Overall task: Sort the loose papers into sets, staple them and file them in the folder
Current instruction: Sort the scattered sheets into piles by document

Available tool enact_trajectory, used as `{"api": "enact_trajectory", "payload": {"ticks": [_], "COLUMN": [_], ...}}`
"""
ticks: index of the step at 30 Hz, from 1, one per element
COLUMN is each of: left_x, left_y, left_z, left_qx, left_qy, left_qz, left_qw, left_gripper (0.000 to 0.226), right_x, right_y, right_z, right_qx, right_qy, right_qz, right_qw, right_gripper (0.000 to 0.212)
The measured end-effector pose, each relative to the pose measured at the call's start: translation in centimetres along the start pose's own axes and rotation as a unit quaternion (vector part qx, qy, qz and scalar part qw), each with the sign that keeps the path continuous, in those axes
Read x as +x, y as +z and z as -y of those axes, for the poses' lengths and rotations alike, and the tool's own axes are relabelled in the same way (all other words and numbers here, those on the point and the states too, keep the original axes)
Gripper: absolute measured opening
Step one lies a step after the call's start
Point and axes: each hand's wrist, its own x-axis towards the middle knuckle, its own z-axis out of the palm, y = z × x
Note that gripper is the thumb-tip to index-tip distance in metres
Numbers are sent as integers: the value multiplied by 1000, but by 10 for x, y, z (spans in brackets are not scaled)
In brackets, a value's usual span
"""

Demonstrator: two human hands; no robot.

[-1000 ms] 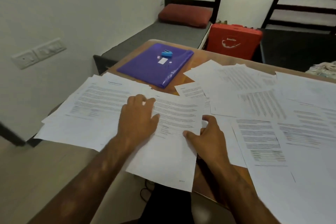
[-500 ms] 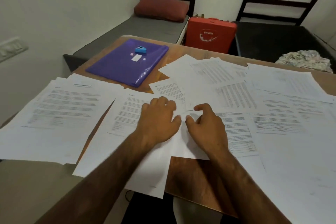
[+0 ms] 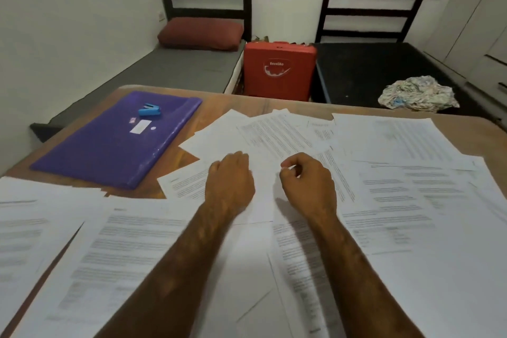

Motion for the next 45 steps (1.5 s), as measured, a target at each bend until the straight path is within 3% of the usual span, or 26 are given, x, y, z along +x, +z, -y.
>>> {"api": "enact_trajectory", "payload": {"ticks": [5, 11, 14, 17, 21, 25, 27, 30, 34, 36, 38, 40, 42, 44, 45], "left_x": [15, 0, -22, -52, -76, -82, -82, -90, -118, -130, -139, -149, -160, -176, -182], "left_y": [6, -10, -19, -16, -29, -57, -71, -84, -88, -90, -91, -93, -95, -98, -98], "left_z": [0, -12, -28, -37, -29, 5, 17, 32, 59, 73, 94, 115, 137, 154, 161], "left_qx": [58, 58, 87, 91, -47, -188, -227, -340, -496, -568, -598, -550, -429, -284, -237], "left_qy": [9, 18, 67, 139, 108, 30, -32, -92, -136, -140, -147, -149, -149, -161, -164], "left_qz": [-23, -73, -64, -90, -23, -77, -57, 20, 124, 129, 104, 78, 84, 128, 150], "left_qw": [998, 996, 992, 982, 993, 979, 972, 936, 849, 801, 781, 818, 887, 937, 946], "left_gripper": [26, 33, 37, 32, 62, 48, 49, 57, 58, 47, 44, 48, 53, 58, 59], "right_x": [12, 20, 20, 17, 8, -7, -20, -47, -83, -96, -108, -121, -136, -154, -162], "right_y": [20, 13, 1, -7, -19, -48, -58, -59, -45, -39, -35, -30, -22, -10, -5], "right_z": [-30, -31, -21, -17, -11, -2, 5, 22, 44, 48, 48, 44, 40, 36, 35], "right_qx": [5, 155, 308, 448, 371, 376, 407, 447, 477, 483, 443, 353, 252, 156, 118], "right_qy": [24, 52, 131, 167, 141, 97, 79, 62, 66, 82, 107, 119, 127, 141, 149], "right_qz": [-43, -64, -17, 17, -35, 1, 51, 137, 193, 206, 210, 206, 223, 268, 286], "right_qw": [999, 984, 942, 878, 917, 921, 909, 882, 855, 847, 865, 905, 933, 940, 939], "right_gripper": [8, 16, 31, 23, 28, 30, 33, 35, 36, 35, 32, 27, 18, 15, 19]}}
